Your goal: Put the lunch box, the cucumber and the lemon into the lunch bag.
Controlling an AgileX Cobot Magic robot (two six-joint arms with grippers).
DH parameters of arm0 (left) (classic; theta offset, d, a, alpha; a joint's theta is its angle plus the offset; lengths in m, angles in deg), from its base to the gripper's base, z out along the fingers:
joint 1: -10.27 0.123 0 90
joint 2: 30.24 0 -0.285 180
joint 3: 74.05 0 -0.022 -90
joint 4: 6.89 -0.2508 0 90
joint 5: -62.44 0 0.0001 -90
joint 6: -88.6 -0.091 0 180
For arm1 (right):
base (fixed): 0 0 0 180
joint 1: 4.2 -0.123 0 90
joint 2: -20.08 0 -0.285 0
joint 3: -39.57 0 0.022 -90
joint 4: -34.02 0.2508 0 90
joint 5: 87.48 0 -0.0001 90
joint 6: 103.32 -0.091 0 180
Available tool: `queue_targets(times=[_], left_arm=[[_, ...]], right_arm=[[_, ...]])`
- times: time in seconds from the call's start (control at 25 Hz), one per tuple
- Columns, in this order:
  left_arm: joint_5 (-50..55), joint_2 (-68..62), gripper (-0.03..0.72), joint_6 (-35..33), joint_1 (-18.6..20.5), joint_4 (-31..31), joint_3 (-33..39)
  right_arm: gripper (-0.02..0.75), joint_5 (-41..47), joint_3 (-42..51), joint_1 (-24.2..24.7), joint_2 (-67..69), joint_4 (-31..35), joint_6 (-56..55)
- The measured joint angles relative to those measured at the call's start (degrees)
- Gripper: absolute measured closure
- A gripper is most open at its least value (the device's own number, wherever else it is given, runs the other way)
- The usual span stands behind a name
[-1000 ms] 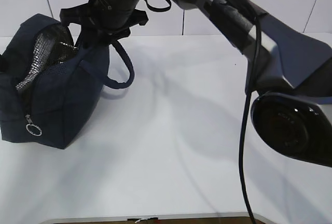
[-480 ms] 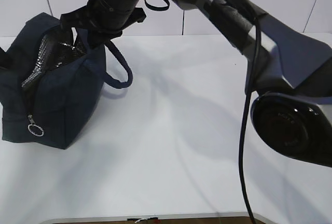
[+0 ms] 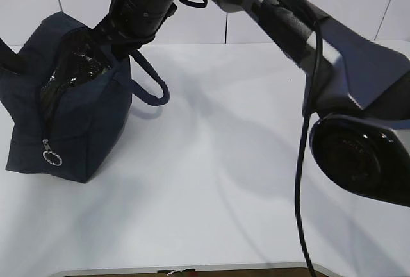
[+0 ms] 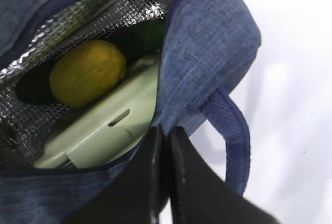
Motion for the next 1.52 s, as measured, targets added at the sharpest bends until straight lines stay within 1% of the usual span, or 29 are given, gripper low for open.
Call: queue_targets(times=[0.28,0.4,0.48,0.6,0.72,0.84,1.12,1.36,1.44,1.52], left_arm=[[0.1,0.0,0.680,0.0,0.0,4.0,0.0],[0.1,0.0,0.680,0.0,0.0,5.9,0.0],[0.1,0.0,0.680,0.0,0.0,7.5,0.0],[0.1,0.0,0.680,0.0,-0.9,8.5,0.0],[0.1,0.0,0.680,0.0,-3.8,8.5,0.0],[0.1,0.0,0.680,0.2,-7.6,8.9,0.0],[-1.5,0.0,0.680,0.5,-16.0,10.4,0.0],[-9.1,-0.1,0.680,0.5,-22.6,11.7,0.0],[-11.1,-1.2,0.680,0.5,-24.2,12.0,0.0],[-12.7,-2.4,0.680,0.0,-25.2,12.0,0.0]], right_arm=[[0.727,0.0,0.5,0.0,-0.3,0.0,1.1],[0.727,0.0,4.8,0.0,-2.8,-0.3,1.1],[0.728,0.0,9.3,0.0,-5.4,-1.2,1.4],[0.728,-0.1,15.2,0.0,-9.8,-1.7,1.4],[0.728,0.1,19.6,0.0,-14.3,-2.7,1.5],[0.728,0.2,23.7,0.0,-18.5,-5.2,1.5],[0.728,0.6,33.2,0.0,-26.4,-17.0,-0.2],[0.728,0.9,34.7,0.0,-27.2,-26.1,-3.8],[0.729,0.9,34.7,0.2,-27.2,-27.7,-4.5],[0.729,0.9,34.8,0.7,-27.2,-27.8,-5.8]])
